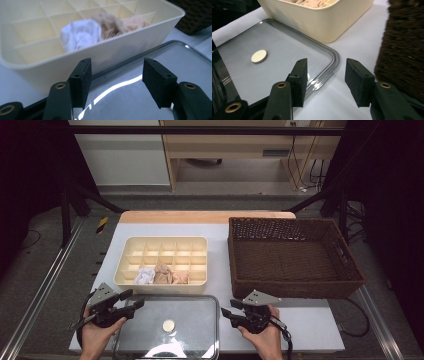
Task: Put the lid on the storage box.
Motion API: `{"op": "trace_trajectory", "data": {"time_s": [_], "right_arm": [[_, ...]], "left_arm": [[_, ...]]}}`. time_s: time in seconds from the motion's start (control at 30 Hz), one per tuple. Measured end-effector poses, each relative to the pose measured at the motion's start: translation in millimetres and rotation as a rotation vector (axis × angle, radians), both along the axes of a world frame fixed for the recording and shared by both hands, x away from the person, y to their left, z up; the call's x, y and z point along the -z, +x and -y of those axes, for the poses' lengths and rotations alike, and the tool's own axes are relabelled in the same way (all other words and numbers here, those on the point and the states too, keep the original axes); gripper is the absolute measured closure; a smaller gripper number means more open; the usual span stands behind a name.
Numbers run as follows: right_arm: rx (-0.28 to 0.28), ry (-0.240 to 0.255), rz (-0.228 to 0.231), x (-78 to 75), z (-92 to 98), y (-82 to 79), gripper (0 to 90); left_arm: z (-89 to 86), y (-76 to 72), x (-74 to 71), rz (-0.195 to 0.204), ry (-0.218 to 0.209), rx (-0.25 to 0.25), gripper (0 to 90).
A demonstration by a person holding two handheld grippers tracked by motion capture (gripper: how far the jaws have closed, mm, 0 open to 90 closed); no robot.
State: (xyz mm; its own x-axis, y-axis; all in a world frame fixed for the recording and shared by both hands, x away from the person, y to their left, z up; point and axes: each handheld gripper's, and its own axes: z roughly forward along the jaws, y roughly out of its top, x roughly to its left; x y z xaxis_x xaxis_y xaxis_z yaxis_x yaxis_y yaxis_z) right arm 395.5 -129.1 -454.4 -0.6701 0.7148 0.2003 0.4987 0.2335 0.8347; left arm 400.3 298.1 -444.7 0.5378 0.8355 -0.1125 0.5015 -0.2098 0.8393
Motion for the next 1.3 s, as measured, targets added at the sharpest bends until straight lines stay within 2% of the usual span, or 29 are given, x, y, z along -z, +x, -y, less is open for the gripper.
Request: {"op": "trace_trajectory", "data": {"time_s": [0.07, 0.27, 0.33, 0.4, 0.57, 0.77, 0.87, 1.3], "right_arm": [[0.0, 0.0, -0.009, 3.1, -3.8, 0.6, 53.5], [0.006, 0.016, -0.027, 10.1, -7.4, 0.7, 53.3], [0.008, 0.011, -0.038, 13.6, -8.7, 0.6, 53.4], [0.015, 0.011, -0.048, 15.4, -9.3, 1.0, 53.6], [0.036, 0.044, -0.071, 20.9, -9.1, 4.5, 55.0], [0.038, 0.048, -0.119, 30.8, -16.6, 6.8, 56.6], [0.04, 0.047, -0.124, 33.5, -18.7, 6.9, 56.7], [0.058, 0.078, -0.182, 38.8, -24.9, 10.7, 56.5]], "left_arm": [[-6.2, -1.7, 5.9, -0.025, 0.001, -0.018, 40.8], [-17.9, -8.7, 15.7, -0.058, 0.016, -0.063, 40.9], [-22.3, -10.2, 17.8, -0.082, 0.014, -0.079, 40.1], [-26.5, -12.9, 19.5, -0.098, 0.004, -0.082, 40.1], [-35.8, -17.4, 27.3, -0.145, 0.011, -0.092, 39.4], [-34.1, -21.7, 33.5, -0.164, 0.021, -0.082, 39.7], [-33.5, -22.4, 35.2, -0.168, 0.025, -0.078, 40.2], [-30.4, -27.6, 36.6, -0.159, 0.024, -0.074, 40.0]]}}
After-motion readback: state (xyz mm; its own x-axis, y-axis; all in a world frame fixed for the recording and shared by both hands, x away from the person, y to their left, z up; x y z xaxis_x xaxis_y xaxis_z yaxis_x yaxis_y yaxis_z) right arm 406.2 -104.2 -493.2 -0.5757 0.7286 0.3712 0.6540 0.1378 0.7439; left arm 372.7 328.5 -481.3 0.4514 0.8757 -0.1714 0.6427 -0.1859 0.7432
